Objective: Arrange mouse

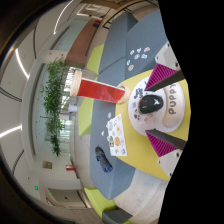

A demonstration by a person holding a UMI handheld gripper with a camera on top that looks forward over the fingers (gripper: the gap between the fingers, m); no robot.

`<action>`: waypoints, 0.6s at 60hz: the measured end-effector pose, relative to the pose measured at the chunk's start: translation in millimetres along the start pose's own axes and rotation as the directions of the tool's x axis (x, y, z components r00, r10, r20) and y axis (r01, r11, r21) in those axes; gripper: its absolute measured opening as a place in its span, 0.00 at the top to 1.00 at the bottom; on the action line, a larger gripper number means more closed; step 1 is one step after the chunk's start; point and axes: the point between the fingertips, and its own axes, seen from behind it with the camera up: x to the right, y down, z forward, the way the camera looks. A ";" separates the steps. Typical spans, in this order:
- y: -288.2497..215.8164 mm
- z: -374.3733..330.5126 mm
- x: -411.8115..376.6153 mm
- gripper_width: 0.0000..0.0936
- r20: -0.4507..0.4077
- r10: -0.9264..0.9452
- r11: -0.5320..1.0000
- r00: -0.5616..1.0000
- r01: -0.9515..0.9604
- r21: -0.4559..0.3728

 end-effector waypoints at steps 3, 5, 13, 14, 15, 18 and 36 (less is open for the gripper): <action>-0.9 -23.8 -8.8 0.11 0.014 0.007 1.000 1.000 -0.007 0.001; 0.5 -39.6 -15.4 0.11 0.023 0.006 1.000 1.000 -0.006 -0.003; 5.9 -92.5 -36.7 0.11 0.034 0.009 1.000 0.999 -0.009 -0.013; 6.8 -101.1 -39.8 0.11 0.036 0.012 1.000 0.999 -0.011 -0.010; 7.5 -106.9 -42.9 0.11 0.040 0.015 1.000 0.999 -0.014 -0.010; 11.4 -123.9 -53.6 0.11 0.057 0.020 1.000 0.998 -0.020 -0.006; 32.0 -148.1 -83.0 0.12 0.093 0.005 1.000 0.996 -0.005 -0.004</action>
